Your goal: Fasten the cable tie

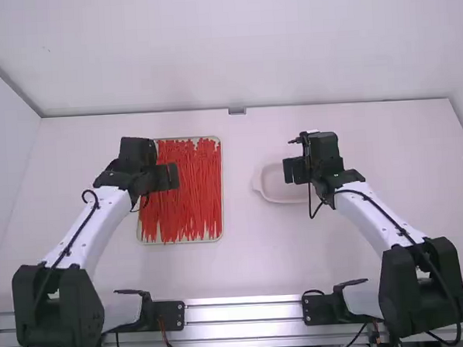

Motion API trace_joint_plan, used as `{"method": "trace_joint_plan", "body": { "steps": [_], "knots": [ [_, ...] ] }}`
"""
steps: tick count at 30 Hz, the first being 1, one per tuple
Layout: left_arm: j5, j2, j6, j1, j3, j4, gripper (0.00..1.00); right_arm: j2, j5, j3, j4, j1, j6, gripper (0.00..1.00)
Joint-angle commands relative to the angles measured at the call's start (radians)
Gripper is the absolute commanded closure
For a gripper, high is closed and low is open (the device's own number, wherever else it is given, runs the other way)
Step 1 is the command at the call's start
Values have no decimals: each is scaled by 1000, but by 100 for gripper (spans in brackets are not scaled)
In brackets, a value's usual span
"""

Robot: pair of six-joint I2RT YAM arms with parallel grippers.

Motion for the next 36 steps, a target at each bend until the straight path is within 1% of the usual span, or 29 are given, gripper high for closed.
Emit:
{"method": "trace_joint_plan", "body": {
  "steps": [1, 8, 12, 15, 25, 26, 29, 36],
  "knots": [
    [-10, 64, -3, 34, 66, -13, 1, 4, 12, 30, -3, 2, 2, 2],
    [-12, 247, 24, 42, 219, -63, 1, 4, 8, 30, -2, 2, 5, 2],
    [-11, 320, 50, 42, 289, -69, 1, 4, 9, 30, -3, 2, 5, 2],
    [-11, 345, 50, 40, 313, -60, 1, 4, 8, 30, -7, 2, 5, 2],
    [-10, 394, 58, 47, 326, 79, 0, 3, 8, 30, -38, 2, 5, 2],
    [20, 400, 82, 48, 326, 95, 2, 3, 8, 30, -43, 2, 5, 2],
    [67, 408, 116, 48, 326, 119, 4, 3, 8, 30, -49, 2, 5, 2],
    [106, 443, 139, 47, 327, 197, 2, 3, 9, 30, -51, 2, 6, 2]
  ]
}}
